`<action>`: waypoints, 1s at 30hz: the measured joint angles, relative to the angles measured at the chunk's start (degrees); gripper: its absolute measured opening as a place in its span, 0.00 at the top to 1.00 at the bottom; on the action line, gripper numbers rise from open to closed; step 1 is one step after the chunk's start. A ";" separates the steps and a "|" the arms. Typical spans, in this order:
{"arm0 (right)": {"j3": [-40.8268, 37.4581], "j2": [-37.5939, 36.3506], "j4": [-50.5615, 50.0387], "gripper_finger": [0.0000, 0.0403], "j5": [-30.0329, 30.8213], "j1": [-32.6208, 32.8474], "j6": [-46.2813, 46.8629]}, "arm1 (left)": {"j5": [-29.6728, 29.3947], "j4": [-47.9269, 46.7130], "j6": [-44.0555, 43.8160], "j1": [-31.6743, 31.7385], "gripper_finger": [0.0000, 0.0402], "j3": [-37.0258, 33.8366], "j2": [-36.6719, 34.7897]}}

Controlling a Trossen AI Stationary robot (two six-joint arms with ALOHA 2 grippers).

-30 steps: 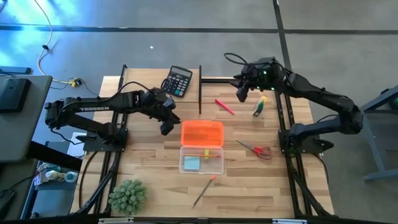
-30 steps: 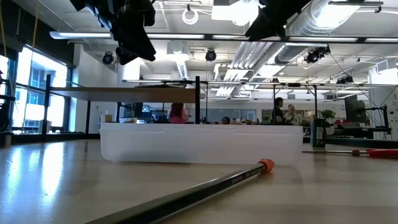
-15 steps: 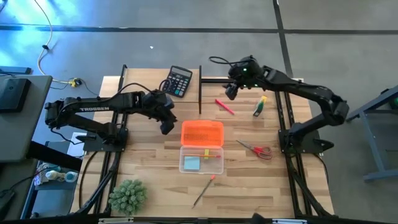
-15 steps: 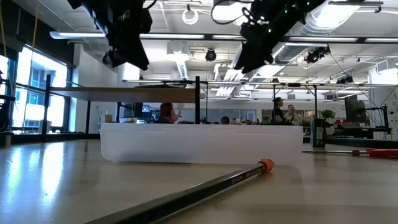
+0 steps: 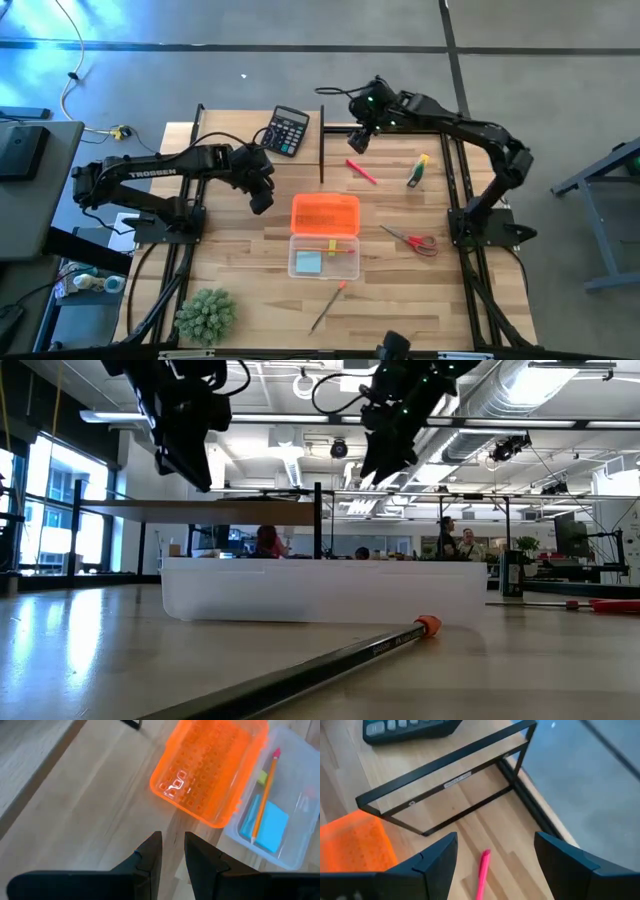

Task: Pack school essentials
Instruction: Put the pink pen into the school supply box

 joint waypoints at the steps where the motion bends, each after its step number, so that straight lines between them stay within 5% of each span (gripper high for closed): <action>1: 1.25 1.26 -1.54 0.37 -0.55 0.02 -0.26 | 0.03 -0.03 0.28 0.00 0.82 0.00 0.00; 13: 2.20 9.80 -11.83 0.37 -1.43 0.08 -1.68 | 0.05 -3.60 5.33 0.00 0.82 0.00 0.00; 30: -7.06 10.45 -7.20 0.37 -5.11 -1.73 17.55 | 0.05 -4.42 6.62 0.00 0.82 0.00 0.00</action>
